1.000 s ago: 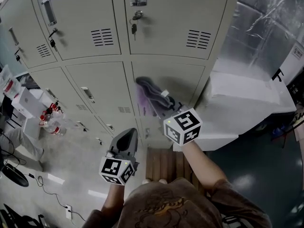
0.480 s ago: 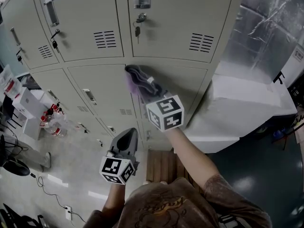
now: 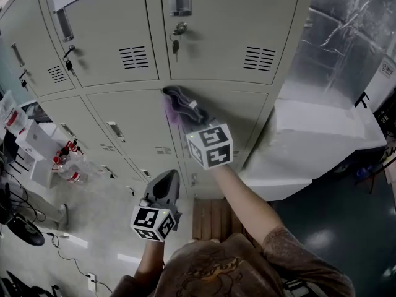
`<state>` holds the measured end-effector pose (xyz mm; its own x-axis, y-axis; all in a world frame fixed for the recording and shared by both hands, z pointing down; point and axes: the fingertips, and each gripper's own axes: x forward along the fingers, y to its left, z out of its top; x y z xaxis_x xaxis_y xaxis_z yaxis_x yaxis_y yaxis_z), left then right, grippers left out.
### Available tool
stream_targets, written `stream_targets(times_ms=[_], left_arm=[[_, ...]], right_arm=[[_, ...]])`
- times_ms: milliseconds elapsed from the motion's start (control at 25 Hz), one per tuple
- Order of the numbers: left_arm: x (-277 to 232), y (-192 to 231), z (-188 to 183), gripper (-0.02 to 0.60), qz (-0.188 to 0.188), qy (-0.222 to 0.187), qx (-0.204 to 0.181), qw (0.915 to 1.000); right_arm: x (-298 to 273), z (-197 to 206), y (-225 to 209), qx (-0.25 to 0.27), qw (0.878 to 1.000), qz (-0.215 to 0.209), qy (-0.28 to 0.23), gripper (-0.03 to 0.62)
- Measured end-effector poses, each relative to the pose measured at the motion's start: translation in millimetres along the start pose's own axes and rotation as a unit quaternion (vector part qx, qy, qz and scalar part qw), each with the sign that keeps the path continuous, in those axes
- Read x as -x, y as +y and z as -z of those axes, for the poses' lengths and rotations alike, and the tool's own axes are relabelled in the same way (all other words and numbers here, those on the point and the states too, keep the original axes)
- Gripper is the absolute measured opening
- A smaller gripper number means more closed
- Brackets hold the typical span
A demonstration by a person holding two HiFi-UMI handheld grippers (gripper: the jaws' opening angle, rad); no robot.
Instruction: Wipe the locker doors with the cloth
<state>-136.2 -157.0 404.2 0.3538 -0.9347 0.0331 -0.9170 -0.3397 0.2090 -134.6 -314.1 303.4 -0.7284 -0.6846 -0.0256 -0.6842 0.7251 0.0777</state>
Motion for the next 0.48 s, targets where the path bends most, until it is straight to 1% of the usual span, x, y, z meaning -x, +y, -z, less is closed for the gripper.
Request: stream_targets(times_ms=[320,480], left_arm=[[-5.7,-5.7,1.6,0.000,0.012,0.003,0.001,0.9999],[-6.9,-11.3,3.3,0.000,0.021,0.006,0.001,0.9998]], right_arm=[[7.7,2.7,-10.2,0.003,1.000,0.006,0.006,0.052],[17.4,1.4,-21.5,0.001,1.000,0.020,0.006,0.052]])
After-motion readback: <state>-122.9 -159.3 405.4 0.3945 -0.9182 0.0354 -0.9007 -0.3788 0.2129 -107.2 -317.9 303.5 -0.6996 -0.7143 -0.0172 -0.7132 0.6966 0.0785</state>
